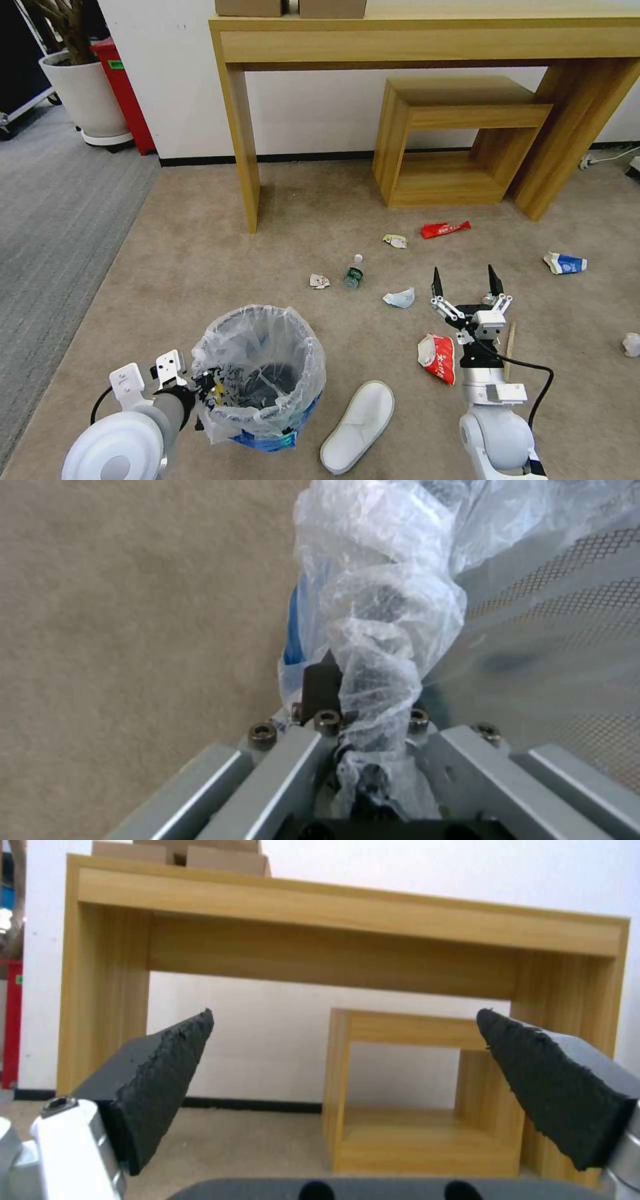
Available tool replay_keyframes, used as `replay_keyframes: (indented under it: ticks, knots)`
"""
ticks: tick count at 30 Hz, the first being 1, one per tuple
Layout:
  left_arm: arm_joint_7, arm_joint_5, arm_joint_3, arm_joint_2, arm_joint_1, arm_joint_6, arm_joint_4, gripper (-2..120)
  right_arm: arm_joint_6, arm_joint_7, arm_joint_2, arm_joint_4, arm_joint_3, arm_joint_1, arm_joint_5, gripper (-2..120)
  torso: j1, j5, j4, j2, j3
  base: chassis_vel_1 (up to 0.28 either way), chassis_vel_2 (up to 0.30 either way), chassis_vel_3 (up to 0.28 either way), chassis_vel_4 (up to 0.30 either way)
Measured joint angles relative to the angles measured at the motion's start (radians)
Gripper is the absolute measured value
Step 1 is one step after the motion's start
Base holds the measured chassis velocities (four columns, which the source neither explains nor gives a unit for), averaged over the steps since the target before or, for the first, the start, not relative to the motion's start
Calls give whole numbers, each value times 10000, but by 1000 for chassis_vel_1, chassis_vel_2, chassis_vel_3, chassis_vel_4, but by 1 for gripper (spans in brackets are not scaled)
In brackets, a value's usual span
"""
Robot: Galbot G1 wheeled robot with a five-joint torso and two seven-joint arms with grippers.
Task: Pick up the trash bin and place the garbage on the floor into it.
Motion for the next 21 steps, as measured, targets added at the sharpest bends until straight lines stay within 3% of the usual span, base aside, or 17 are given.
replay_keyframes:
  ticks: [6,9,17,21]
  knots:
    - [-395,-958,-810,419,-31,221,-20,0,-1161,641,-673,92,-421,76,842,100,0,0,0,1,0,0,0,0,0]
    - [-619,-1456,-1228,613,119,388,-56,0,-2114,1363,-946,99,-784,48,2095,100,0,0,0,0,0,0,0,0,0]
    - [-915,-1738,-1411,800,293,501,9,0,-2962,2257,-1272,97,-1252,71,3272,100,0,0,0,0,0,0,0,0,0]
    - [-1189,-2068,-1672,979,444,520,40,0,-3856,3144,-1518,38,-1650,157,3914,100,0,0,0,0,0,0,0,0,0]
